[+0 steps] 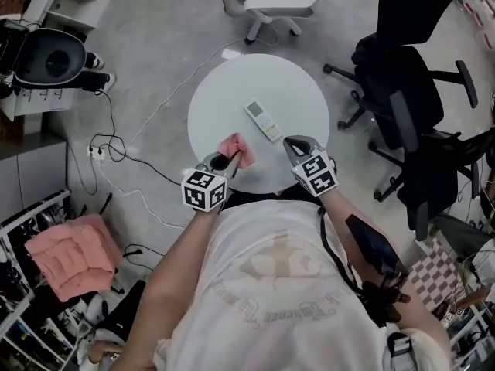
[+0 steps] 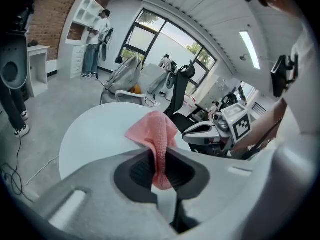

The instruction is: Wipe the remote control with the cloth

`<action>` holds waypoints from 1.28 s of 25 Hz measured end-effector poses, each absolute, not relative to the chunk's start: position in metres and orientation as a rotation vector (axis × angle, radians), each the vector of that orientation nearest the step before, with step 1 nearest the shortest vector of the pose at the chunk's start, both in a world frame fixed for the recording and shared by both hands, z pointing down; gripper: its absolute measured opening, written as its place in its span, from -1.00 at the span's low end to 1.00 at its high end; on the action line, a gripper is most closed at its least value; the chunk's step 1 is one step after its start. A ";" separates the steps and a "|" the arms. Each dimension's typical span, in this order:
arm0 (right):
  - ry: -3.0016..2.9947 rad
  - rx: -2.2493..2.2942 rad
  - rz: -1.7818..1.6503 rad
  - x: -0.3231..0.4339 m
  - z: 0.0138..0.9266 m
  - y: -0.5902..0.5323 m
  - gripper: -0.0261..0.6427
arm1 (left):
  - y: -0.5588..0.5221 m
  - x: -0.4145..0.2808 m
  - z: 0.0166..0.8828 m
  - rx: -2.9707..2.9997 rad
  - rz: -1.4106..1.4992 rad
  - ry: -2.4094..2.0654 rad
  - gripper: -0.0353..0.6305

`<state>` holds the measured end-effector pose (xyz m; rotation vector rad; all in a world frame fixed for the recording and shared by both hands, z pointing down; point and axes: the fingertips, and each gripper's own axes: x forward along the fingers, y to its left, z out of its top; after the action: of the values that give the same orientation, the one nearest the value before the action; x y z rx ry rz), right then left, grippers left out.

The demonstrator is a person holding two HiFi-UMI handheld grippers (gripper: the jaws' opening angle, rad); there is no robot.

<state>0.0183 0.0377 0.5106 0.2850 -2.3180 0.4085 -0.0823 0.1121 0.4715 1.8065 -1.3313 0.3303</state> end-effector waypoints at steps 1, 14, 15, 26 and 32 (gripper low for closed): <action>-2.305 0.307 0.407 0.018 0.513 0.037 -0.90 | 0.108 -0.084 0.473 1.827 0.342 -1.301 -0.82; -2.156 0.471 0.445 0.007 0.546 0.037 -0.72 | 0.061 -0.075 0.497 1.998 0.550 -0.963 -0.82; -2.154 0.473 0.449 0.007 0.548 0.037 -0.70 | 0.058 -0.072 0.499 2.005 0.556 -0.944 -0.82; -2.095 0.494 0.458 0.005 0.583 0.041 -0.12 | 0.033 -0.059 0.527 1.965 0.604 -0.890 -0.82; -2.106 0.466 0.429 -0.006 0.589 0.039 -0.09 | 0.030 -0.054 0.529 1.939 0.661 -0.881 -0.82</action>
<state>-0.0061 0.0393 0.5892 0.4657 -2.1055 0.4293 -0.0536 0.0305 0.5291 1.9387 -0.8812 0.6609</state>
